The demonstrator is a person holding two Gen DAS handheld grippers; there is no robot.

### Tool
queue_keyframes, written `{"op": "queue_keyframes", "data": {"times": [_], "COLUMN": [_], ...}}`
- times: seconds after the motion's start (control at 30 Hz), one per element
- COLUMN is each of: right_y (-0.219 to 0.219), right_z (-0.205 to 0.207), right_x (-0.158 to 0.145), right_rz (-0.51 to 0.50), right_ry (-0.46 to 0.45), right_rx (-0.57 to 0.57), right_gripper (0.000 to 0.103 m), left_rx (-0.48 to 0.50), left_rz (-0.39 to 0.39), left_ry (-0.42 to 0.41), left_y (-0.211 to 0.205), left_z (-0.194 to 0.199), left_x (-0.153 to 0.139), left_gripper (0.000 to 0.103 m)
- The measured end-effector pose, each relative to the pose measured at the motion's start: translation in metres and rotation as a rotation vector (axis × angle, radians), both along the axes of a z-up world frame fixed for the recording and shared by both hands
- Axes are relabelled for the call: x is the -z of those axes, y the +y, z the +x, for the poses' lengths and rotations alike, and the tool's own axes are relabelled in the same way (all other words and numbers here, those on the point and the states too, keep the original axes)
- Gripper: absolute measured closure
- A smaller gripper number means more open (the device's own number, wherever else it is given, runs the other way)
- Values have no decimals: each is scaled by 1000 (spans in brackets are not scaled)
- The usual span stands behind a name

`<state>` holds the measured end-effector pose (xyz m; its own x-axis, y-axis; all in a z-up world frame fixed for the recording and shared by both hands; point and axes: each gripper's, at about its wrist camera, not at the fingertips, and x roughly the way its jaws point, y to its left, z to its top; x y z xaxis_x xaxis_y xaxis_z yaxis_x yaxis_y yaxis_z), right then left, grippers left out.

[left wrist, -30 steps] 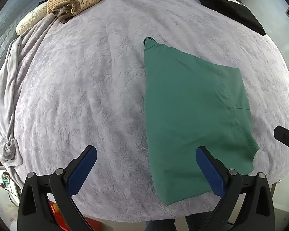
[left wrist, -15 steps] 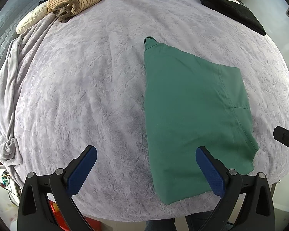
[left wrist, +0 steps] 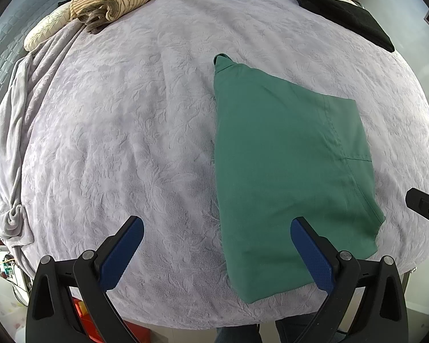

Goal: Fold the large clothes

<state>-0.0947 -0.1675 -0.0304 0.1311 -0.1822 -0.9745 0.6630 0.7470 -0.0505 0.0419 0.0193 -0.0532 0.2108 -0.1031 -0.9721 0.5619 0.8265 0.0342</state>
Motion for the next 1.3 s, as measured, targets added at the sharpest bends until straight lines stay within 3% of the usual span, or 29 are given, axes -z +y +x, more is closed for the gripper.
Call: {"op": "queue_keyframes", "data": {"times": [1.3], "right_y": [2], "right_z": [-4], "right_x": [1], "right_rz": [4], "right_ry": [-3], "right_rx": [2], "right_gripper": [0], "left_rx": [-4], "left_rz": [8], "left_ry": [-9], "left_y": [1], "left_z": [-7], "left_x": [3], "left_gripper": [0]}}
